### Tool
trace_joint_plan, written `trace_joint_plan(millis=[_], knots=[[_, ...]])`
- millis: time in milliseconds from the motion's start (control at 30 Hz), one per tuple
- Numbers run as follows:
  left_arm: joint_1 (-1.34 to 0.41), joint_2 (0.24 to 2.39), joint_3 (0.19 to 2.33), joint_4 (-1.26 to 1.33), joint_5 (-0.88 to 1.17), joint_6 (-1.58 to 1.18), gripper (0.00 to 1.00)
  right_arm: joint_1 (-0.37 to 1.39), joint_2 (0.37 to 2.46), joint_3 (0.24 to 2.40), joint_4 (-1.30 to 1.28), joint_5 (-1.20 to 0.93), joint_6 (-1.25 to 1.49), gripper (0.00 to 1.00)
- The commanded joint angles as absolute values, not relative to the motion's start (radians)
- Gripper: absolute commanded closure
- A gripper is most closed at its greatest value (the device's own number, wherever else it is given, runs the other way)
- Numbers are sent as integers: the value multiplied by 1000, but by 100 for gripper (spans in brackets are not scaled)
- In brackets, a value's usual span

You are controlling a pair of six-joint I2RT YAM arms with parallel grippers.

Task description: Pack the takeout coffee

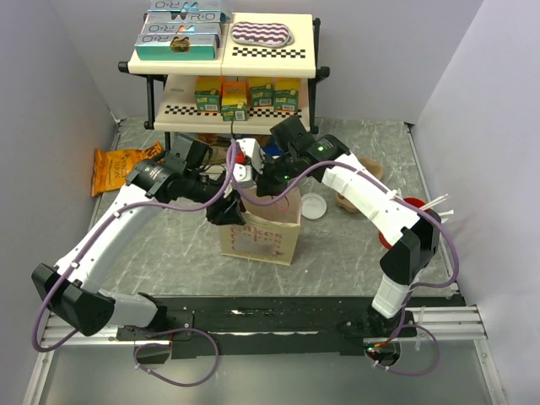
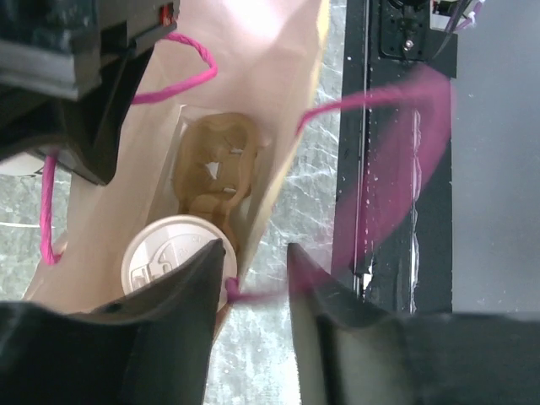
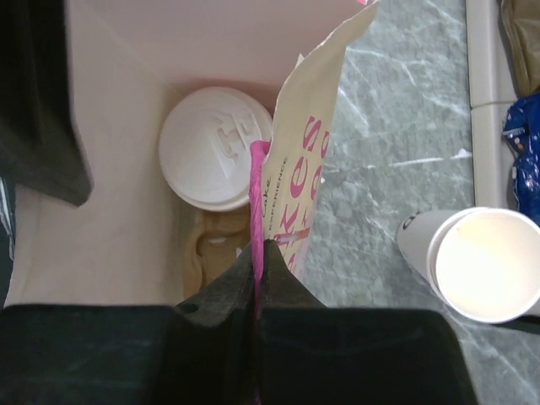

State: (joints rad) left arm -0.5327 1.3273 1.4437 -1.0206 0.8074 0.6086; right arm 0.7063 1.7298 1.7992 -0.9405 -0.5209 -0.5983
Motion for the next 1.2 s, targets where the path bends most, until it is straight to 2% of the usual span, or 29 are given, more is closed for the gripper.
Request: trace_joint_plan(millis=[0,100,167,200,467,633,1167], knots=[[-584,1341,1497,-1058,756,637,70,703,1763,1865,-954,-546,-546,100],[-597,1341,1520,-1052,726,618,80,701,1767,1905,-954,-549,-531,100],[-597,1338,1554,-1054,698,617,96,703,1773,1939,-963,-545,-525,100],[-597,1333,1571,-1055,687,620,99,703,1778,1981,-971,-542,-523,100],[-597,1367,1871,-1187,612,655,99,698,1819,2207,-1028,-514,-517,100],[-597,1393,1974,-1224,568,684,99,699,1847,2359,-1023,-483,-508,100],[-597,1379,1948,-1207,534,709,99,701,1819,2289,-970,-485,-508,100]])
